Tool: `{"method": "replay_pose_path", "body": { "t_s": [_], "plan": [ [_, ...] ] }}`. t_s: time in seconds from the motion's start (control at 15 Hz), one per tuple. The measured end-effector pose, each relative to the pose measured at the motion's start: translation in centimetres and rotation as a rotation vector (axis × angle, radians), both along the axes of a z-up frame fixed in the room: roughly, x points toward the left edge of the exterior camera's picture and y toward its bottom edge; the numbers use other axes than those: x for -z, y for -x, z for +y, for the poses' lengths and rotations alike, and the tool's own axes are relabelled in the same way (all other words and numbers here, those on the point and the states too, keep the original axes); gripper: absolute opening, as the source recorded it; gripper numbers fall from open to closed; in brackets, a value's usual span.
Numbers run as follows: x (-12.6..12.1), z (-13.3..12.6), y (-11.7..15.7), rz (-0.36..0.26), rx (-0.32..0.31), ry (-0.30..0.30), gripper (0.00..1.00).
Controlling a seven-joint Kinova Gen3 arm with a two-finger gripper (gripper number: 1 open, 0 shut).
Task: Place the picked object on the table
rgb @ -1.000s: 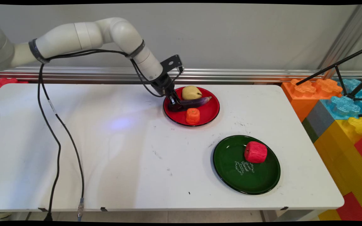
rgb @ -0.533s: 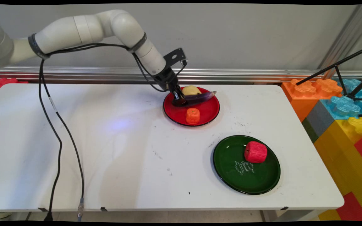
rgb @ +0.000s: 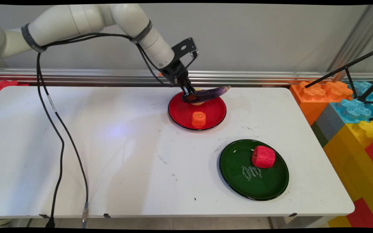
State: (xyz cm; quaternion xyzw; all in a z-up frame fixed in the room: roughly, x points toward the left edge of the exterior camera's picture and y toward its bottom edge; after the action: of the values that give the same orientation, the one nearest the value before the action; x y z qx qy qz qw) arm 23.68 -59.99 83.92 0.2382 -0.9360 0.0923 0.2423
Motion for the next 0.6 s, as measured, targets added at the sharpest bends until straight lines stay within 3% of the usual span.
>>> {"method": "replay_pose_path", "body": {
  "t_s": [0.6],
  "plan": [
    [-2.7, 5.5, 1.6, 0.004, 0.052, -0.047, 0.00]
  ]
}}
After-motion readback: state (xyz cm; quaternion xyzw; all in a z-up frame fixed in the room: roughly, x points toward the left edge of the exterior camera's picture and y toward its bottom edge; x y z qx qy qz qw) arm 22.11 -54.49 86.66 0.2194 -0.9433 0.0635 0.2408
